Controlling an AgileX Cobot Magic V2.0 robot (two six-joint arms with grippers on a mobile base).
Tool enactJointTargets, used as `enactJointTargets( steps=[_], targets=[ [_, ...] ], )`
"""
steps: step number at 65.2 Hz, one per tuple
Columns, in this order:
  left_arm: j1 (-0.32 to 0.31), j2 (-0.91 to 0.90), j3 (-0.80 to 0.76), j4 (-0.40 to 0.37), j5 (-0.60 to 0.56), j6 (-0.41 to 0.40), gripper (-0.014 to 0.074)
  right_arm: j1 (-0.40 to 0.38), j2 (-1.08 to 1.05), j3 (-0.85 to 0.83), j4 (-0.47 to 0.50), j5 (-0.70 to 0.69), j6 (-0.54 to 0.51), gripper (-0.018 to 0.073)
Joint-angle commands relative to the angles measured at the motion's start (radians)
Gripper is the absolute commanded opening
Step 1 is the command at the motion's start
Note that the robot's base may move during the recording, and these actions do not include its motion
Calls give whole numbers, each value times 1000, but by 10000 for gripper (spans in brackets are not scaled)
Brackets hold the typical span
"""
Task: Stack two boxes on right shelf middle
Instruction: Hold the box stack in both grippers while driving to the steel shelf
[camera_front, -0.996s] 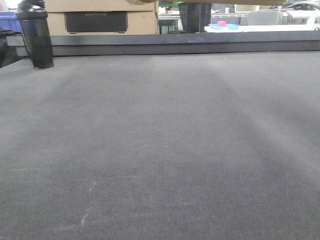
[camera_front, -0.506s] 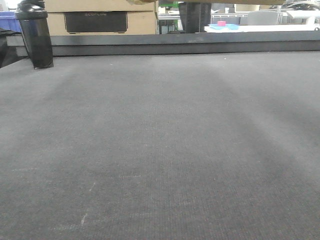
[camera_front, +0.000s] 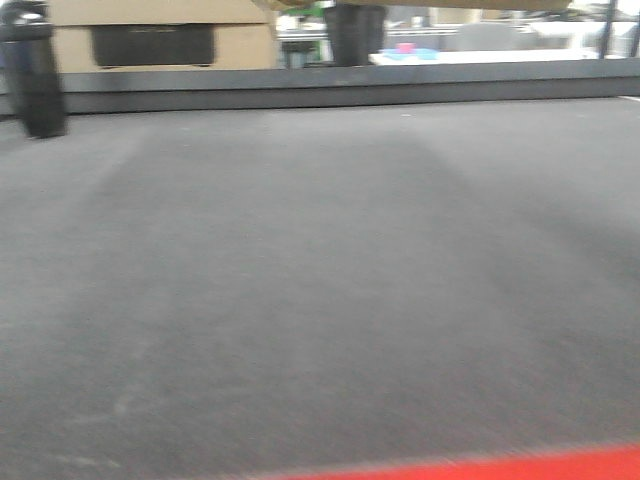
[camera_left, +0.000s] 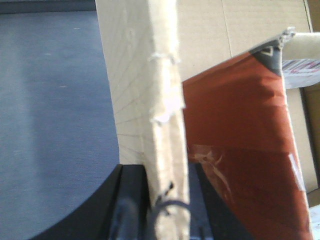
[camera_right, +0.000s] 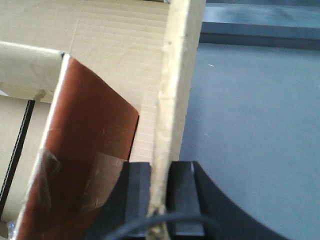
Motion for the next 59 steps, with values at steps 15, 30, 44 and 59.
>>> enactJointTargets(
  steps=[15, 30, 44, 59],
  targets=[
    [5, -17, -13, 1, -51, -1, -111, -8, -8, -9, -43, -55, -10, -154],
    [5, -17, -13, 1, -51, -1, -111, -8, -8, -9, -43, -55, -10, -154],
    [5, -17, -13, 3, -51, -1, -111, -8, -8, -9, -43, -55, -10, -154],
    [5, -17, -13, 3, -51, -1, -111, -8, -8, -9, -43, -55, -10, -154]
  ],
)
